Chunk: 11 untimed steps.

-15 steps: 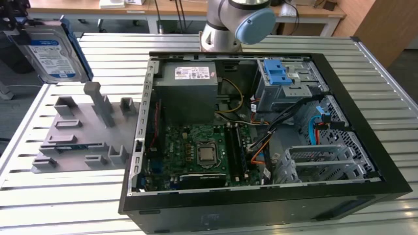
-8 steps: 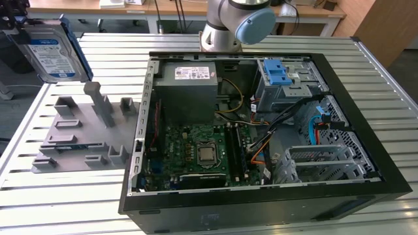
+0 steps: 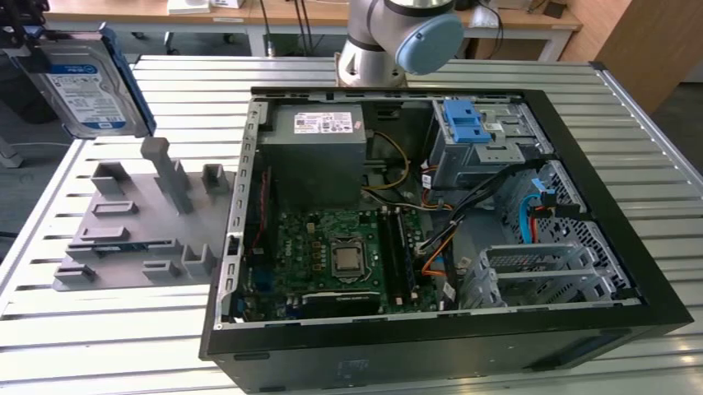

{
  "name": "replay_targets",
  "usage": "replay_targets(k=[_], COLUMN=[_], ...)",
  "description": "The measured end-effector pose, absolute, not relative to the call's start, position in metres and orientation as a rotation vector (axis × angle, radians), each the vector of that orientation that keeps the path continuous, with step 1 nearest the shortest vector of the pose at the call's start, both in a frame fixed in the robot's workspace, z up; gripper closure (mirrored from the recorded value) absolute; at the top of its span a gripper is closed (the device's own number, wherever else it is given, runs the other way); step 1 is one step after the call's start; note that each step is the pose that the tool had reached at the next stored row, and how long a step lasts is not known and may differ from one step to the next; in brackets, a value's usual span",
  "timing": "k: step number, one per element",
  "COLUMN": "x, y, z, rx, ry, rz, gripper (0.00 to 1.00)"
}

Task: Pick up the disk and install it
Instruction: 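Pick up the disk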

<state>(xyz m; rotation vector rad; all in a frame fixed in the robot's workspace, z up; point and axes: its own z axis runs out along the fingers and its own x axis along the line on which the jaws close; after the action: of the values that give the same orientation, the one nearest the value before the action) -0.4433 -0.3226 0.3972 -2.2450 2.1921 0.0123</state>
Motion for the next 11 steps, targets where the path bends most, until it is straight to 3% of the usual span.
replay_targets(k=[11], x=[-0.4432], y=[-0.3223], z=[0.4032], rx=[-2.245], ry=[2.192], rz=[0.012], gripper=[0.64])
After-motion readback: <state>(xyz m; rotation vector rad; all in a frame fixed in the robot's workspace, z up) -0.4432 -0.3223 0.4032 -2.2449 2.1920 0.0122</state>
